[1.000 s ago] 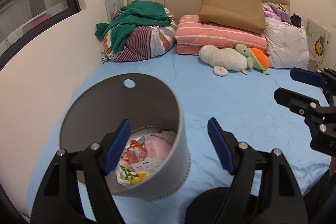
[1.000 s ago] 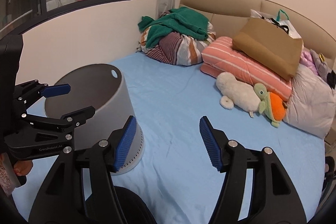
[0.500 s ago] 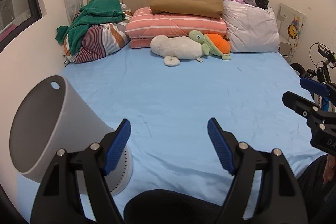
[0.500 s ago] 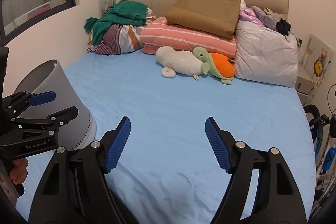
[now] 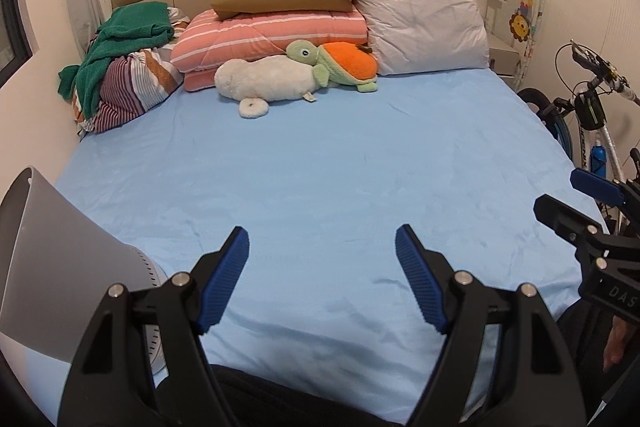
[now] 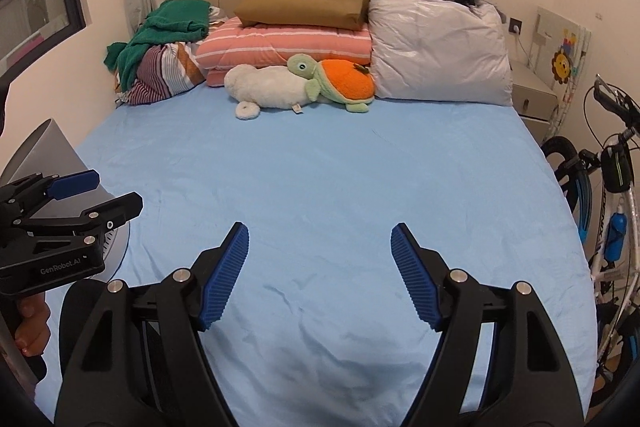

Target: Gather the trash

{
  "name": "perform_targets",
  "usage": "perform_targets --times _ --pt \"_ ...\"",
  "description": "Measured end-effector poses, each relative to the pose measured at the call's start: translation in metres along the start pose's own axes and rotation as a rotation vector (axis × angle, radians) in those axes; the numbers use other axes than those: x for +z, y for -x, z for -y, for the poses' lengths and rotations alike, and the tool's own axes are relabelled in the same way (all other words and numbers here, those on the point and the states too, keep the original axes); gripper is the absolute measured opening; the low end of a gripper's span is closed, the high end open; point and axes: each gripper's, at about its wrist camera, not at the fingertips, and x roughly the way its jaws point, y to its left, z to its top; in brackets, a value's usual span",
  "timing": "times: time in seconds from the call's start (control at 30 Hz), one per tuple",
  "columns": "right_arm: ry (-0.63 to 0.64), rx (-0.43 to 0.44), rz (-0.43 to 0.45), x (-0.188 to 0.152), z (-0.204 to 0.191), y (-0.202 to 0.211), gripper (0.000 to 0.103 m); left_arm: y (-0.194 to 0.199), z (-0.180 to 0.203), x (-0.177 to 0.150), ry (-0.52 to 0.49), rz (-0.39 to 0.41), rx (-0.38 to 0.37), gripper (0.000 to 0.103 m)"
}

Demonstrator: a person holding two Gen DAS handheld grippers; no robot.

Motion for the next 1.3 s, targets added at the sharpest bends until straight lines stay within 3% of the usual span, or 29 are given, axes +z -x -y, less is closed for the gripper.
perform_targets --times 0.47,1.3 --pt "-0.096 -0.044 -0.02 -0.015 0.049 -0.007 0.071 -0.023 0.036 0.005 -0.04 -0.04 -0.038 0.076" --pt "-0.08 -0.054 -0.026 -0.014 0.046 -0.013 0.071 -0.033 0.029 0.002 -0.017 -0.062 -0.042 0.076"
